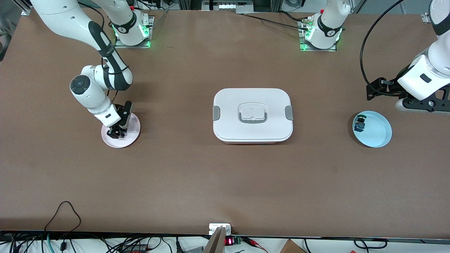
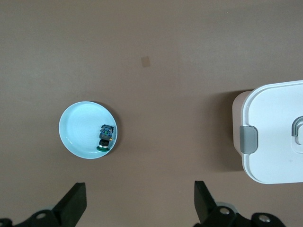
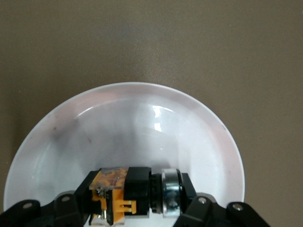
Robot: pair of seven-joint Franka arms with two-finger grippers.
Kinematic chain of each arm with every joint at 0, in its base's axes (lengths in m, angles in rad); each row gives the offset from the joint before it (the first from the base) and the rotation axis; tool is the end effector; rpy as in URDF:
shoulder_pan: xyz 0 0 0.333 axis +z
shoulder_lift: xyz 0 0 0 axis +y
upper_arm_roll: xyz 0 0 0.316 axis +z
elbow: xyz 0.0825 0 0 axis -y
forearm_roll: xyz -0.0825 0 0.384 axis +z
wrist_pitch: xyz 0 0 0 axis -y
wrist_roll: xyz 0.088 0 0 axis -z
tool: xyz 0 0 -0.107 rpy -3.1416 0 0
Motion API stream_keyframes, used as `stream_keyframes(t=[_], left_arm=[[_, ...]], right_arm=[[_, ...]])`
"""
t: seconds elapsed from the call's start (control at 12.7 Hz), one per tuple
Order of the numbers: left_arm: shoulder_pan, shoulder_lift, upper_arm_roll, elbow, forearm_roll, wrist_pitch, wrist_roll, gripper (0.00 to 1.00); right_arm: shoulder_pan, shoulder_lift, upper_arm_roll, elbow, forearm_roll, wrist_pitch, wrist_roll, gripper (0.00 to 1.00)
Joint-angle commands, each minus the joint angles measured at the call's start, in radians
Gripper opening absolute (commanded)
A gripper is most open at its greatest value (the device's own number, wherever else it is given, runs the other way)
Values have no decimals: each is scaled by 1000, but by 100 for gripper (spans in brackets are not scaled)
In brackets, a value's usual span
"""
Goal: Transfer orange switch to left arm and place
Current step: 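Lower the right gripper and grasp the orange switch on the plate, then lift the orange switch with the right gripper off the plate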
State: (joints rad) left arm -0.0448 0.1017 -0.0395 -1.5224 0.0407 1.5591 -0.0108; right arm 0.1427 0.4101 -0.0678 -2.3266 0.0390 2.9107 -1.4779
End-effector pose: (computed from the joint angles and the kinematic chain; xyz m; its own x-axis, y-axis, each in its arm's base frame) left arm 0.5812 -0.0436 0.5885 0.9953 -0.0728 -0.0645 -0.0754 -0.9965 -0.0373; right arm 0.5328 0.0364 0.1799 0.0468 0.9989 0.0046 0.9835 -0.0469 0.1750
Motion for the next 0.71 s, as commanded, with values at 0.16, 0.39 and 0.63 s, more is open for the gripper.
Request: stream_keyframes(t=[0.16, 0.39, 0.63], left_arm=[[6, 1, 0, 8, -22, -11, 9, 100], [6, 1, 0, 8, -22, -11, 9, 100], [6, 1, 0, 8, -22, -11, 9, 100]], right_arm=[[-23, -27, 6, 19, 9, -4, -19, 0], [-26, -85, 5, 117, 10, -242, -21, 0], [-48, -174, -6, 280, 12, -672, -39, 0]])
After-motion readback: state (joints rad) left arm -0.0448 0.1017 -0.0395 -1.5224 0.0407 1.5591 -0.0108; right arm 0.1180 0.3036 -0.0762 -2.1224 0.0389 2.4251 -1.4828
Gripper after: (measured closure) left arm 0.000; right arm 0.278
